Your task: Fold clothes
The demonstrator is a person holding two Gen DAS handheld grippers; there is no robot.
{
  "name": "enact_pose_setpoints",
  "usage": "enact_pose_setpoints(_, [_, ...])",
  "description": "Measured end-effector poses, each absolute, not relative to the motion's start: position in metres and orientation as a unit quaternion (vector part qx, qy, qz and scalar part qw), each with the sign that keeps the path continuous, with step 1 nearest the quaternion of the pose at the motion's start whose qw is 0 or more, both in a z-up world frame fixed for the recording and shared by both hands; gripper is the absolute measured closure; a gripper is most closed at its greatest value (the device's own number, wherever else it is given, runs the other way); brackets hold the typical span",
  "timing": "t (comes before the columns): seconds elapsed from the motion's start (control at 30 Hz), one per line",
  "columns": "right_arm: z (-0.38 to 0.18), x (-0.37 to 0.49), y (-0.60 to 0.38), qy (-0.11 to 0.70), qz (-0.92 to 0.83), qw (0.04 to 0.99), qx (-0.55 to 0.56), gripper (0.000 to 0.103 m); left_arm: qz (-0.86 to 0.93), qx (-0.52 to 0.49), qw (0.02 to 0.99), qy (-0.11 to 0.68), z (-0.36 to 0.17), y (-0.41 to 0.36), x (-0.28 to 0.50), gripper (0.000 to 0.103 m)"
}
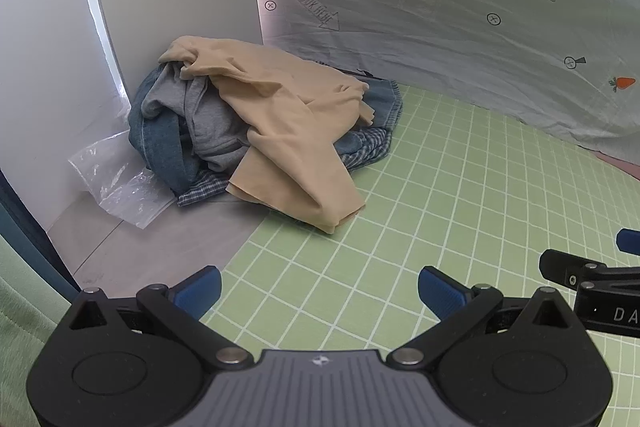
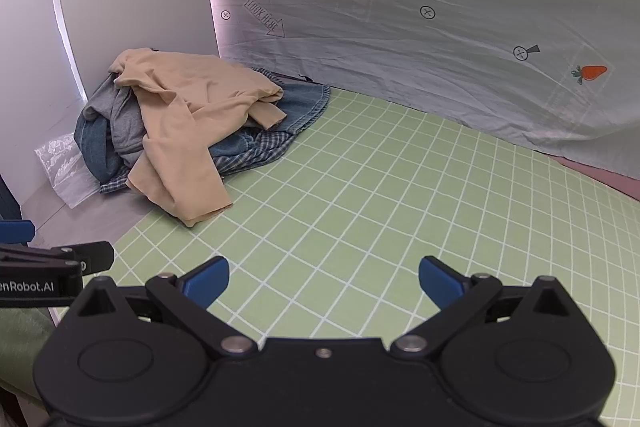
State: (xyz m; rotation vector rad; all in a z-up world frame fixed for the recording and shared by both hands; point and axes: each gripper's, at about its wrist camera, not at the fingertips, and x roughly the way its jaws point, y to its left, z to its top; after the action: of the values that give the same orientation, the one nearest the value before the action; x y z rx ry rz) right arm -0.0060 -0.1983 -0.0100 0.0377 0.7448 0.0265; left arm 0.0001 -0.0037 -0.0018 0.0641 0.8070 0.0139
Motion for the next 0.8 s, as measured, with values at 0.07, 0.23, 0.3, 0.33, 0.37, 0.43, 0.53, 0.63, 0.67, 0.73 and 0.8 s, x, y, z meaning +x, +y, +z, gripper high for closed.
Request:
enact_pose_setpoints(0.07, [-0.011,-0.007,-0.198,0.364,0.012,0.931,0.019,0.001,0.005,0.031,0.918,0.394,-0.003,-0.005,0.000,0.000])
enact_pose_setpoints(0.23, [-0.014,-0.010,-0.198,0.363,0.011,0.931,0.019,0.001,0.000,0.032,0.918,0.396,-0.004,0.005,0.001,0.000])
enact_pose_setpoints(0.3, [-0.015,-0.011,-0.198,0.363,0.010,0.932,0.019,0.001,-0.001,0.032,0.918,0.396,-0.004,0.005,0.000,0.000])
enact_pose_setpoints(0.33, [-0.015,-0.012,-0.198,0.363,0.010,0.932,0.019,0.001,-0.001,0.033,0.918,0.396,-0.004,0.005,-0.001,0.000])
enact_pose_setpoints(0.37, [-0.016,-0.012,-0.198,0.363,0.010,0.932,0.019,0.001,-0.001,0.032,0.918,0.396,-0.004,0.005,-0.001,0.000])
enact_pose_setpoints(0.43, [-0.017,-0.014,-0.198,0.363,0.009,0.932,0.020,0.001,-0.002,0.032,0.918,0.396,-0.004,0.007,0.000,0.000])
enact_pose_setpoints(0.53, [-0.018,-0.015,-0.198,0.362,0.008,0.932,0.020,0.001,-0.001,0.032,0.918,0.395,-0.003,0.006,0.001,0.000])
enact_pose_setpoints(0.63, [-0.020,-0.017,-0.198,0.362,0.008,0.932,0.020,0.001,-0.002,0.033,0.918,0.395,-0.003,0.006,0.001,0.000])
enact_pose_setpoints(0.67, [-0.021,-0.018,-0.198,0.362,0.007,0.932,0.020,0.001,-0.003,0.033,0.918,0.394,-0.003,0.006,0.001,0.000])
enact_pose_setpoints(0.73, [-0.021,-0.018,-0.197,0.362,0.007,0.932,0.021,0.001,0.001,0.033,0.918,0.394,-0.004,0.002,0.001,0.000])
enact_pose_setpoints(0.8, [-0.020,-0.018,-0.197,0.362,0.008,0.932,0.022,0.001,0.001,0.033,0.918,0.395,-0.004,0.002,0.001,0.000])
